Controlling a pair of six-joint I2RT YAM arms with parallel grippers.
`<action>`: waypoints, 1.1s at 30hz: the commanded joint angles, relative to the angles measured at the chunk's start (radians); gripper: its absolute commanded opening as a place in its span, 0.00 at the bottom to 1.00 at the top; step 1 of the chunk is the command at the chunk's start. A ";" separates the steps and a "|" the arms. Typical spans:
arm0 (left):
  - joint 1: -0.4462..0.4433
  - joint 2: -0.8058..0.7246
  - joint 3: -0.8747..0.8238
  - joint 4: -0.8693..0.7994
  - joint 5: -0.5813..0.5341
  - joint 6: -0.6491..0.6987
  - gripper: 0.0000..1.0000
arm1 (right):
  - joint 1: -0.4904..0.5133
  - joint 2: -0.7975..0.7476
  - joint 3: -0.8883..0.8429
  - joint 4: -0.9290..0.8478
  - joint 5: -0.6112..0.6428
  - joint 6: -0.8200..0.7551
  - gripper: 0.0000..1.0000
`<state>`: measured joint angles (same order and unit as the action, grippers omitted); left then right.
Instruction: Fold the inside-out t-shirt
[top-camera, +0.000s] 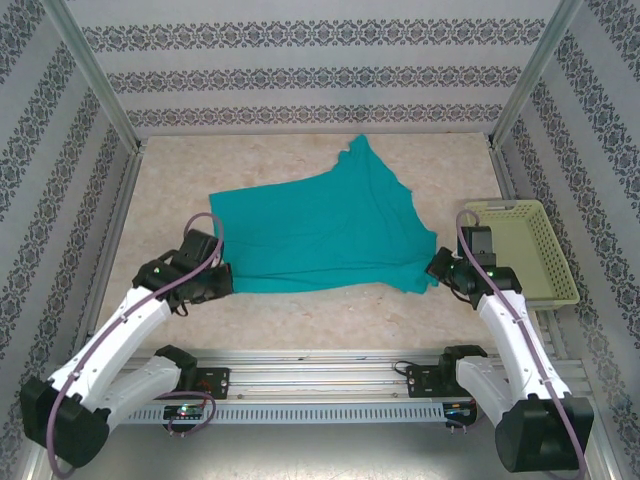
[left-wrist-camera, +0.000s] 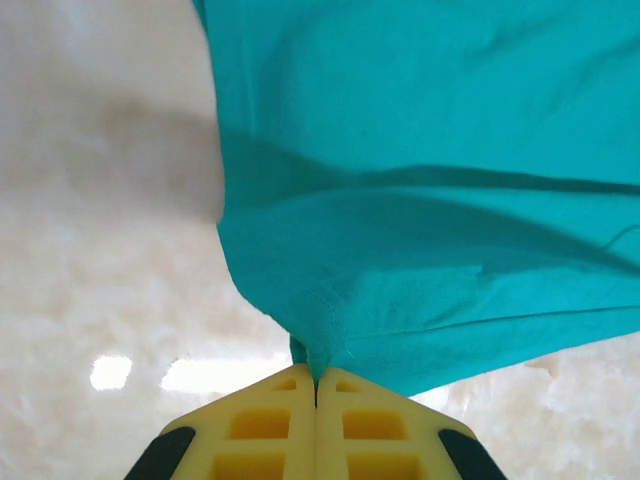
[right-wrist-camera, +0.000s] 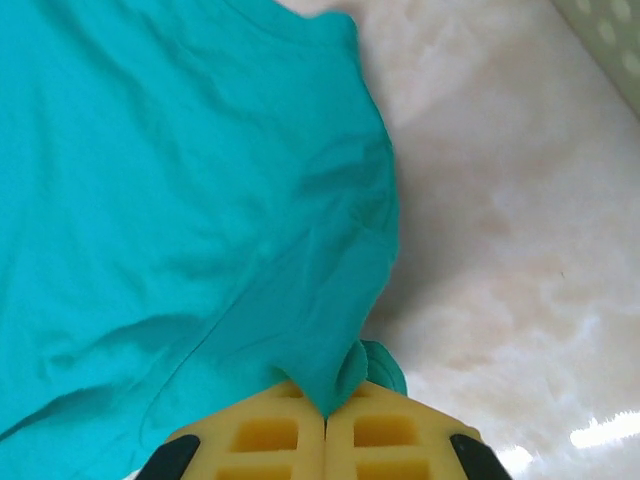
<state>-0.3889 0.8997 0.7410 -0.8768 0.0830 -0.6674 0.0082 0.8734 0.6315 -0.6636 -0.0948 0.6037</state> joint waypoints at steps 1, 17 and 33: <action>-0.021 -0.056 -0.092 -0.053 -0.044 -0.211 0.00 | -0.008 -0.051 -0.038 -0.088 0.000 0.038 0.00; -0.144 0.112 -0.154 0.089 -0.027 -0.162 0.00 | -0.012 -0.246 -0.093 -0.095 0.032 0.242 0.00; -0.243 -0.150 -0.102 -0.149 -0.226 -0.320 0.00 | -0.011 -0.208 -0.013 -0.202 0.198 0.203 0.00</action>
<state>-0.6193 0.7811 0.6109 -0.9272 -0.0704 -0.9382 0.0017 0.6537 0.5575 -0.8459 0.0406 0.8345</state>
